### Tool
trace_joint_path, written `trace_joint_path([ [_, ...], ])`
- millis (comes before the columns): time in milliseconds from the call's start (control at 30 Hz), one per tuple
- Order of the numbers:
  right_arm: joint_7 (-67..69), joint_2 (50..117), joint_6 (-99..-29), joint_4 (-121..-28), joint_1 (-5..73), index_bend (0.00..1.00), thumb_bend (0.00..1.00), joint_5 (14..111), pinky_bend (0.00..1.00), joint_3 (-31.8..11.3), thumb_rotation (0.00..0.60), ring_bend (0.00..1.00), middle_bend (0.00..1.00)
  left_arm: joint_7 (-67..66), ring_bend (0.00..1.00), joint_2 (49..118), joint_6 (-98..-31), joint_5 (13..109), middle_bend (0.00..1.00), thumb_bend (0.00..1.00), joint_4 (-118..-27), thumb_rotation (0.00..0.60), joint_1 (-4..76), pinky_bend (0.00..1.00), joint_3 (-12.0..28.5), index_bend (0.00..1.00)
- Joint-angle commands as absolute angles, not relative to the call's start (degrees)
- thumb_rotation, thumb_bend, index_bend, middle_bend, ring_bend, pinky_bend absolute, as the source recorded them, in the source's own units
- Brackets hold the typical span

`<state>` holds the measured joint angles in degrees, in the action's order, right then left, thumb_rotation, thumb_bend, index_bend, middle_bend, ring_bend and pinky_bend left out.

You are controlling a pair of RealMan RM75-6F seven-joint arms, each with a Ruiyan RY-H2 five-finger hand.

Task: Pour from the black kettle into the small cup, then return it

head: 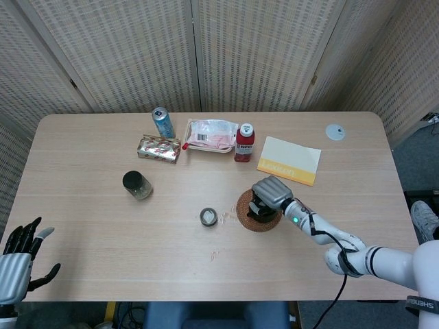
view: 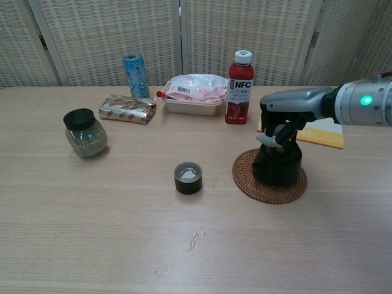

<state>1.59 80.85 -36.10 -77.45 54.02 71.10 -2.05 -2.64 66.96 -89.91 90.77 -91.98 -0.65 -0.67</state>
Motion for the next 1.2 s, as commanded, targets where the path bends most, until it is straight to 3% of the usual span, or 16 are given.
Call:
trace_joint_path([
  [33, 1.7, 81.3, -35.9, -76.8, 53.9, 1.00, 0.00, 71.9, 0.50, -2.2, 0.429, 0.91, 1.00, -2.7, 0.06, 67.0, -89.9, 90.8, 0.00, 0.25, -92.0, 0.600, -0.7, 0.00, -0.7, 0.17],
  [400, 1.7, 81.3, -34.9, -76.7, 53.6, 1.00, 0.00, 73.1, 0.28, -2.5, 0.428, 0.91, 1.00, -2.7, 0.06, 67.1, -89.8, 90.7, 0.00, 0.25, -91.9, 0.600, -0.6, 0.00, -0.8, 0.17],
  [700, 0.0, 81.6, -35.0, -76.3, 53.1, 1.00, 0.00, 72.9, 0.24, -2.7, 0.428, 0.89, 1.00, -2.9, 0.06, 67.2, -89.6, 90.6, 0.00, 0.25, -91.9, 0.600, -0.5, 0.00, -0.8, 0.17],
  [867, 0.4, 81.7, -34.8, -76.2, 53.0, 1.00, 0.00, 73.4, 0.22, -2.8, 0.365, 0.88, 0.99, -3.1, 0.06, 67.3, -89.5, 90.6, 0.00, 0.25, -91.9, 0.600, -0.3, 0.00, -0.8, 0.17],
  [1200, -0.4, 81.6, -35.0, -75.6, 52.7, 1.00, 0.00, 74.2, 0.21, -2.8, 0.339, 0.88, 0.99, -3.3, 0.06, 67.4, -89.4, 90.5, 0.00, 0.25, -92.0, 0.600, -0.3, 0.00, -0.9, 0.17],
])
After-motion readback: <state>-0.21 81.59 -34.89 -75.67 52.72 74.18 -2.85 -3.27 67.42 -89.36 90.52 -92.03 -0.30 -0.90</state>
